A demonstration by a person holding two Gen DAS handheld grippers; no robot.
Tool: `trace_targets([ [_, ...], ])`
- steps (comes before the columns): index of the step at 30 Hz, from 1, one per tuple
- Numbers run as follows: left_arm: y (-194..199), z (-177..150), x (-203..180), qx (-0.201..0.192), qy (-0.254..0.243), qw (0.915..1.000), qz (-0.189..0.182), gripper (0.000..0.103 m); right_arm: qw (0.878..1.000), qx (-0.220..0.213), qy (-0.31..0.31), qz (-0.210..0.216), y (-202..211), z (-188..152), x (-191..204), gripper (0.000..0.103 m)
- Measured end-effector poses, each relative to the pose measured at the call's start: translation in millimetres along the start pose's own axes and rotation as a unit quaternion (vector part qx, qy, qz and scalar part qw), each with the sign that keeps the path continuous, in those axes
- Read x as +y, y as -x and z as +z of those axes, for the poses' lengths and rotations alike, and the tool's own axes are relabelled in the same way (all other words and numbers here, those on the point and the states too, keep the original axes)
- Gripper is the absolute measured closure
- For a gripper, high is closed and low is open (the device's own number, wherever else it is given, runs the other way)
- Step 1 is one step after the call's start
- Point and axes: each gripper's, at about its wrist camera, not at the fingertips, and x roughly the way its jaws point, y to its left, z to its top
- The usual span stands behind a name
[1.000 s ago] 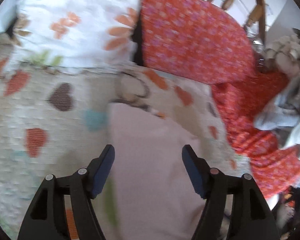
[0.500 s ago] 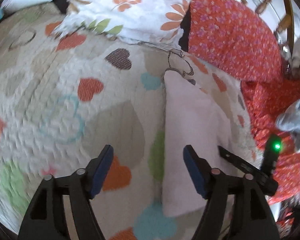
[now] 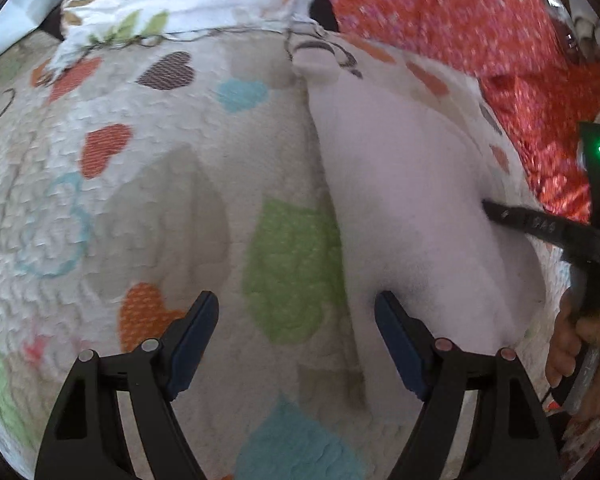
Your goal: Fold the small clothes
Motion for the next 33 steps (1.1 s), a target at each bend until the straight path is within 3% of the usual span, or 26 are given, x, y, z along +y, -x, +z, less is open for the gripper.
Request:
trace_targets([
  [1, -2.8, 0.8, -1.1, 0.002, -0.002, 1.0, -0.002, 0.024, 1.0, 0.024, 0.004, 0.007, -8.7, -2.1, -2.4, 0.088],
  [5, -11.3, 2.0, -0.6, 0.011, -0.007, 0.9999, 0.003, 0.018, 0.999, 0.034, 0.003, 0.032, -7.4, -2.4, -11.8, 0.087],
  [8, -13.3, 1.3, -5.7, 0.012, -0.022, 0.9992, 0.031, 0.016, 0.994, 0.047, -0.06, 0.081, -6.0, 2.7, -39.7, 0.073],
  [11, -11.4, -2.3, -9.5, 0.006, -0.027, 0.9986, 0.046, 0.016, 0.985, 0.022, -0.129, 0.112, 2.2, 8.8, -69.6, 0.071],
  [13, -9.2, -6.4, -11.2, -0.005, -0.03, 0.9983, 0.051, 0.016, 0.984, -0.013, -0.138, 0.11, 11.9, 13.0, -72.7, 0.07],
  [16, -8.3, -9.3, -8.2, -0.002, -0.016, 0.999, 0.042, 0.016, 0.981, -0.057, -0.109, 0.15, 29.9, 19.7, -50.0, 0.07],
  [19, -10.2, -11.7, -2.2, 0.012, 0.005, 0.9996, 0.024, 0.016, 0.982, -0.071, -0.037, 0.174, 37.8, 22.0, -5.1, 0.07],
  [22, -13.2, -12.2, 4.1, 0.023, 0.021, 0.9995, 0.007, 0.016, 0.977, -0.043, 0.025, 0.208, 23.2, 26.7, 44.3, 0.07],
  [24, -13.8, -11.8, 6.8, 0.028, 0.028, 0.9992, 0.0, 0.016, 0.961, 0.015, 0.047, 0.274, -3.7, 38.8, 78.9, 0.07],
  [25, -13.6, -11.5, 7.4, 0.028, 0.029, 0.9992, 0.0, 0.016, 0.951, 0.054, 0.048, 0.301, -25.3, 46.3, 95.6, 0.07],
  [27, -13.1, -11.5, 7.5, 0.028, 0.027, 0.9993, -0.001, 0.016, 0.953, 0.072, 0.038, 0.293, -53.9, 58.8, 109.4, 0.071],
  [31, -11.1, -12.0, 8.7, 0.03, 0.019, 0.9994, -0.003, 0.016, 0.967, 0.059, -0.044, 0.245, -103.6, 107.9, 95.3, 0.079],
  [33, -8.9, -12.2, 11.6, 0.034, 0.019, 0.9992, -0.009, 0.016, 0.96, 0.059, -0.097, 0.257, -113.7, 123.8, 80.2, 0.078],
])
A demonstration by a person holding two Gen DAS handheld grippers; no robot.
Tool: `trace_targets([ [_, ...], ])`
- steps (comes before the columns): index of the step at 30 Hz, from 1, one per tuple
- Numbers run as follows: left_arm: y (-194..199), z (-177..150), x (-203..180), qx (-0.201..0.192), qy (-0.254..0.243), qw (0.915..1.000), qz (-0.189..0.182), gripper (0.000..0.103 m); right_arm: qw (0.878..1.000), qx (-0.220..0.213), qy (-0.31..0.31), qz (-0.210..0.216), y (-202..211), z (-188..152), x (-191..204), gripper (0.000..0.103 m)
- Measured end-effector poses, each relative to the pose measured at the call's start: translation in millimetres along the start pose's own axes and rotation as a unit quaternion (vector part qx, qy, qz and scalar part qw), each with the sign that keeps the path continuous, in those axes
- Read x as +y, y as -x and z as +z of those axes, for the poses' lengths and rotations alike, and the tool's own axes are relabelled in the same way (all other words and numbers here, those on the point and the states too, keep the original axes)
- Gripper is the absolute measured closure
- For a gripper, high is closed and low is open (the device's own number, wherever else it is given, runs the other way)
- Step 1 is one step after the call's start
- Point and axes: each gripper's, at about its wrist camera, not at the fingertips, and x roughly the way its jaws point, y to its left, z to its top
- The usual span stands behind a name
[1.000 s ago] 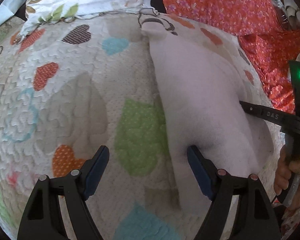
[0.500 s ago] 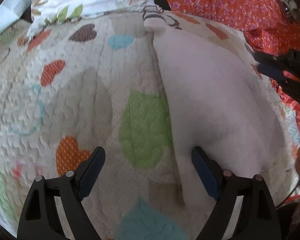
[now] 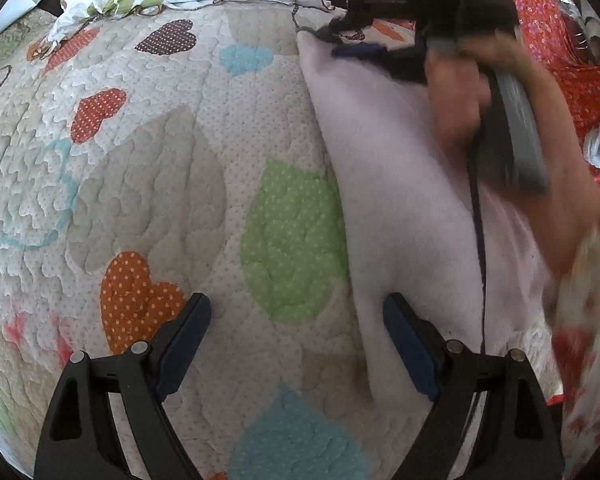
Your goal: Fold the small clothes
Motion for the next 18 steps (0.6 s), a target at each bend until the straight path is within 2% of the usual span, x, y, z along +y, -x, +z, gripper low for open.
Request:
trace_targets([
  [2, 2.9, 1.6, 3.8, 0.007, 0.006, 0.9999, -0.009, 0.016, 0.999, -0.026, -0.034, 0.002, 10.7, 14.2, -3.0, 0.077],
  [4, 7.5, 3.3, 6.2, 0.007, 0.012, 0.9998, -0.017, 0.016, 0.998, -0.056, -0.014, -0.03, 29.2, 17.2, 5.6, 0.068],
  [6, 15.7, 4.5, 7.3, -0.004, 0.014, 0.9996, -0.023, 0.016, 0.997, -0.06, 0.022, -0.046, 48.9, 5.8, 14.5, 0.068],
  [10, 37.1, 5.7, 2.9, -0.041, 0.01, 0.9989, -0.019, 0.016, 0.996, -0.042, 0.058, -0.053, 81.7, -31.2, 13.6, 0.068],
  [13, 43.3, 5.6, -11.3, -0.06, -0.009, 0.9981, -0.009, 0.016, 0.994, -0.047, 0.069, -0.065, 118.6, -74.9, 1.4, 0.068],
  [16, 36.8, 3.6, -34.4, -0.066, -0.046, 0.9965, 0.021, 0.016, 0.996, -0.04, 0.059, -0.055, 142.2, -118.0, -15.9, 0.068],
  [18, 22.4, 1.5, -39.9, -0.048, -0.076, 0.9949, 0.046, 0.016, 0.998, -0.023, 0.047, -0.04, 151.3, -144.4, -32.0, 0.068],
])
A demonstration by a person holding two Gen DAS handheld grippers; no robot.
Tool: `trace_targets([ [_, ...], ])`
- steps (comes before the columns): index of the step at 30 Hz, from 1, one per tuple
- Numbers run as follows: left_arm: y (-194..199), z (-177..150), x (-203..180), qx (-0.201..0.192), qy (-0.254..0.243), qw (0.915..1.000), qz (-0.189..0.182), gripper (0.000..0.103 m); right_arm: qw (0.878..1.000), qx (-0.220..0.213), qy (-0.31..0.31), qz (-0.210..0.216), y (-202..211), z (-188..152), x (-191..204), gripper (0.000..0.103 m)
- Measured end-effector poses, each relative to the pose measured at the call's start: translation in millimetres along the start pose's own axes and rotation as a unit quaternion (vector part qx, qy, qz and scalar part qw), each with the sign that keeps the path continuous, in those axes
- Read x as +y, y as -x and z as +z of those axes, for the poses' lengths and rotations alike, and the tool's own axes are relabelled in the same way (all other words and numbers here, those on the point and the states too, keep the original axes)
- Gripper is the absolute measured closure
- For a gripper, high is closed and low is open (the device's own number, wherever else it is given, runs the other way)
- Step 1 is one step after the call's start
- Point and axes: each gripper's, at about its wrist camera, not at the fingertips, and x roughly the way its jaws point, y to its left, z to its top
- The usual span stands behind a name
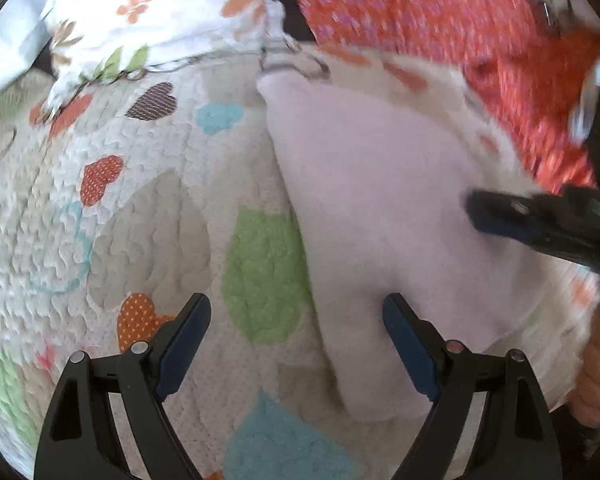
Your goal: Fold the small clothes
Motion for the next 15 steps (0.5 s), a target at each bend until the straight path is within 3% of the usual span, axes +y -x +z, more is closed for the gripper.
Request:
trace_targets([
  [3, -20.6, -17.0, -0.4, 0.05, -0.013, 0.9986, -0.009, 0.015, 0.999, 0.021, -0.025, -0.021, 7.8, -32.0, -34.2, 0.071],
  [6, -19.4, -25.1, 15.1, 0.055, 0.01, 0.9981, -0.026, 0.015, 0.998, 0.019, -0.045, -0.042, 19.2, -41.8, -64.9, 0.076],
  [10, -8.3, -30.5, 38.6, 0.072, 0.046, 0.9957, -0.035, 0.018, 0.988, -0.024, -0.011, -0.154, 43.6, -42.3, -75.5, 0.068],
  [12, 1.5, -28.1, 47.9, 0.067, 0.06, 0.995, -0.045, 0.023, 0.99, -0.031, -0.028, -0.132, 52.6, -40.8, -84.3, 0.068],
  [15, 25.7, -21.5, 51.1, 0.016, 0.074, 0.9954, -0.06, 0.023, 0.992, -0.063, -0.047, -0.098, 67.6, -32.8, -84.1, 0.068],
])
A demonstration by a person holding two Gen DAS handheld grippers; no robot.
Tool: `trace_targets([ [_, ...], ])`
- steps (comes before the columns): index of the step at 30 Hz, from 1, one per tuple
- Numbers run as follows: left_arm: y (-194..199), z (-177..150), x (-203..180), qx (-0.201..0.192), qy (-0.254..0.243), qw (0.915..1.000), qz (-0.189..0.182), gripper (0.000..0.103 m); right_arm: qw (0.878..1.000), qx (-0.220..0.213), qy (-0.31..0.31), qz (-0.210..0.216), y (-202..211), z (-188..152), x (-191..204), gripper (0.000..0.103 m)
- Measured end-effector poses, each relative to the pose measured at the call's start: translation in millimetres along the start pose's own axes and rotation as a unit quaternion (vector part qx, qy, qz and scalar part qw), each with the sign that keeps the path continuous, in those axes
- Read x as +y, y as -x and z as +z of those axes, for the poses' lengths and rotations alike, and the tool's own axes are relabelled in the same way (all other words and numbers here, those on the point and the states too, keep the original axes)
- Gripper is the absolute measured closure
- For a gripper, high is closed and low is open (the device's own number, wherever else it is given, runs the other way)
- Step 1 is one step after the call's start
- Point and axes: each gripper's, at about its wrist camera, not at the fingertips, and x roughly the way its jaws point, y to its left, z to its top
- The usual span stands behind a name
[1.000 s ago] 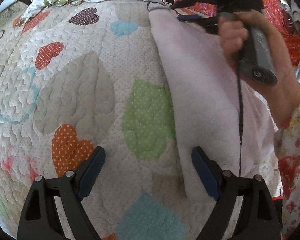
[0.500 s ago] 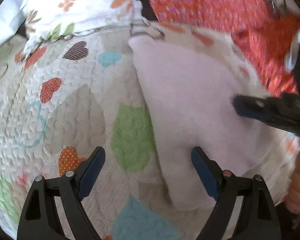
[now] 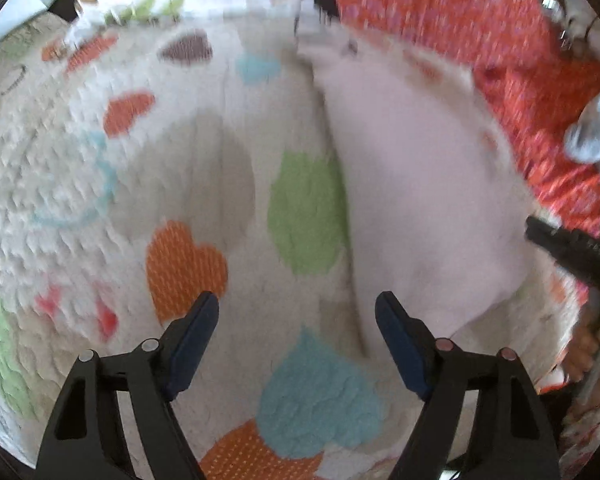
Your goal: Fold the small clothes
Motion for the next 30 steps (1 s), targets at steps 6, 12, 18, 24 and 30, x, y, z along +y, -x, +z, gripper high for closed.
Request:
trace_targets([
  [6, 1.7, 13.7, -23.0, -0.047, -0.009, 0.9988, 0.006, 0.023, 0.997, -0.037, 0.027, 0.057, -0.7, 13.0, 38.7, 0.068],
  [12, -50.2, 10.5, -42.2, 0.016, -0.031, 0.9988, 0.035, 0.021, 0.998, 0.003, 0.039, 0.038, -49.0, 22.5, 58.4, 0.069],
  [18, -36.5, 18.5, -25.2, 0.002, 0.018, 0.9994, -0.029, 0.019, 0.998, -0.027, 0.002, -0.048, -54.7, 36.4, 41.7, 0.054],
  [24, -60.7, 31.1, -12.1, 0.017, 0.064, 0.9918, -0.11, 0.007, 1.0, -0.003, -0.021, -0.02, -71.0, 36.4, 31.9, 0.043],
  [30, -70.0, 43.6, -30.6, -0.013, 0.069, 0.9861, -0.15, 0.004, 0.998, 0.003, -0.049, 0.042, -78.4, 31.3, 17.5, 0.041],
])
